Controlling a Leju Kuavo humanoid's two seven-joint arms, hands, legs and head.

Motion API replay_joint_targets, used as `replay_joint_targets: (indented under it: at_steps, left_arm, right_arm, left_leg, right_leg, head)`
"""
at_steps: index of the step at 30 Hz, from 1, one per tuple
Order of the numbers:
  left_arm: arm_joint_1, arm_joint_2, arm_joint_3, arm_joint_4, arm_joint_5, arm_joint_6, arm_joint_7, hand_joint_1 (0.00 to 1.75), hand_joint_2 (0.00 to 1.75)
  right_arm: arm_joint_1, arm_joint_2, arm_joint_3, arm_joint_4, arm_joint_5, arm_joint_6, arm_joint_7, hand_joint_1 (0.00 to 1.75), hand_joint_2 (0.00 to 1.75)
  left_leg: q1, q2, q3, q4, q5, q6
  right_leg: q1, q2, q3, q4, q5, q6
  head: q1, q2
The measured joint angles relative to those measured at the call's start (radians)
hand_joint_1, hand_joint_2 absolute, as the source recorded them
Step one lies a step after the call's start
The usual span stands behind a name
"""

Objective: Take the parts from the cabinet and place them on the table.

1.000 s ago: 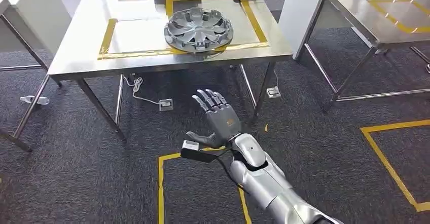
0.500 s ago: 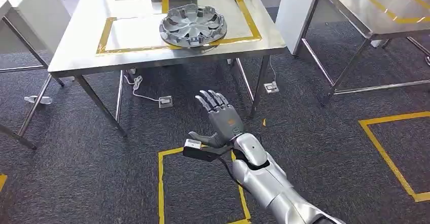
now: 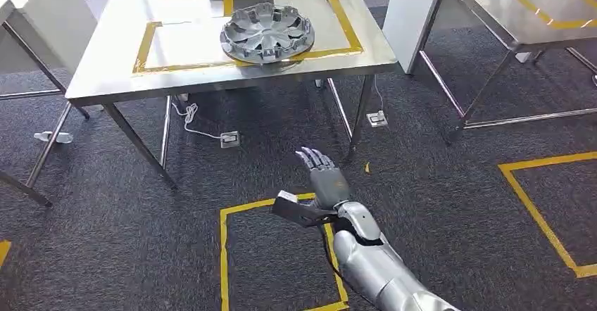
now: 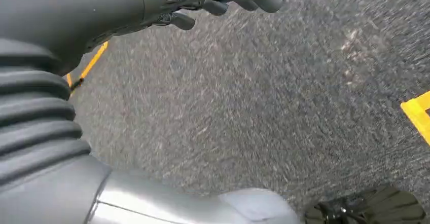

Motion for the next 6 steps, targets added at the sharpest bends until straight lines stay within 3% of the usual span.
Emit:
replay_joint_targets:
  at_steps: [1, 6]
  left_arm:
    - [0.005, 0.002, -0.013, -0.004, 0.024, -0.006, 0.001, 0.0, 0.0]
    - [0.026, 0.015, -0.084, -0.019, 0.146, -0.04, 0.006, 0.0, 0.0]
  right_arm:
    - [0.012, -0.002, -0.007, 0.005, -0.019, 0.003, 0.008, 0.0, 0.0]
    - [0.067, -0.017, -0.042, 0.027, -0.118, 0.032, 0.047, 0.0, 0.0]
  left_leg:
    - [0.0, 0.0, 0.0, 0.0, 0.0, 0.0]
    - [0.0, 0.0, 0.0, 0.0, -0.001, 0.001]
  right_leg:
    - [0.0, 0.0, 0.0, 0.0, 0.0, 0.0]
    - [-0.001, 0.0, 0.0, 0.0, 0.0, 0.0]
  head:
    - [0.0, 0.0]
    - [0.0, 0.0]
